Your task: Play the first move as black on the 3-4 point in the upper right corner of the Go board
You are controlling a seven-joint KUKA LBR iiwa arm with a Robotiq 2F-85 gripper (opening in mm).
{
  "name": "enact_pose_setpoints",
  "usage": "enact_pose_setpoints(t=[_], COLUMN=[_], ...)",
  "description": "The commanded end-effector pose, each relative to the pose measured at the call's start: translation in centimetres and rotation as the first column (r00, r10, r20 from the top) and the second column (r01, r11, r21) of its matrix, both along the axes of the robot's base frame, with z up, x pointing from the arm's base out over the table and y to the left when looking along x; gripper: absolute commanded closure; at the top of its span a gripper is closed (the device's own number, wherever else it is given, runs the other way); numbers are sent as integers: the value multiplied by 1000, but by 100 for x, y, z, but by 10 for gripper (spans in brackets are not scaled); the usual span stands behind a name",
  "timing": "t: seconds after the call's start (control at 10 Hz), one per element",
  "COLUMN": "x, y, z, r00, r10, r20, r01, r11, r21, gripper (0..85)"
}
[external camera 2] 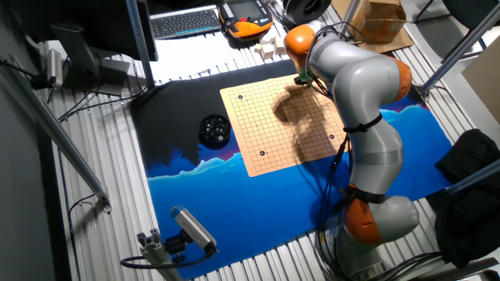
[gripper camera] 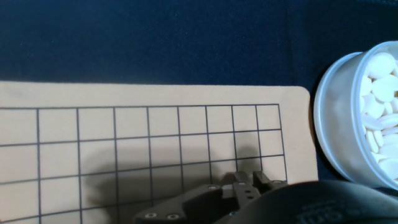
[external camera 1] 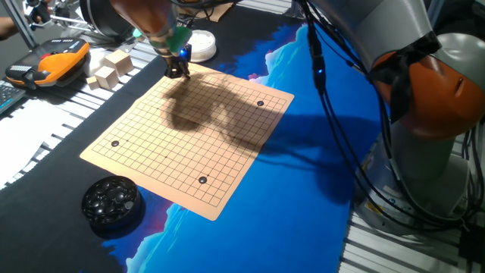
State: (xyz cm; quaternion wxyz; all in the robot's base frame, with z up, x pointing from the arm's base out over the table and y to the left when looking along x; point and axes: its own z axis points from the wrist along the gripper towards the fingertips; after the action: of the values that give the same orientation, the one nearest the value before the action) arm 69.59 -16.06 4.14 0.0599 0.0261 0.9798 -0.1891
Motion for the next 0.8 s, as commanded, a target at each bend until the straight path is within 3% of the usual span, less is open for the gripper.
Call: enact_pose_setpoints(t=[0.0, 0.7], x=[0, 2], y=[1, 17], z=[-6, -39], r00=[1000, 1000], r10=[0, -8], r20=[0, 10], r01=[0, 8], r11=[1000, 1000], r21=[-3, -1], gripper=[680, 680])
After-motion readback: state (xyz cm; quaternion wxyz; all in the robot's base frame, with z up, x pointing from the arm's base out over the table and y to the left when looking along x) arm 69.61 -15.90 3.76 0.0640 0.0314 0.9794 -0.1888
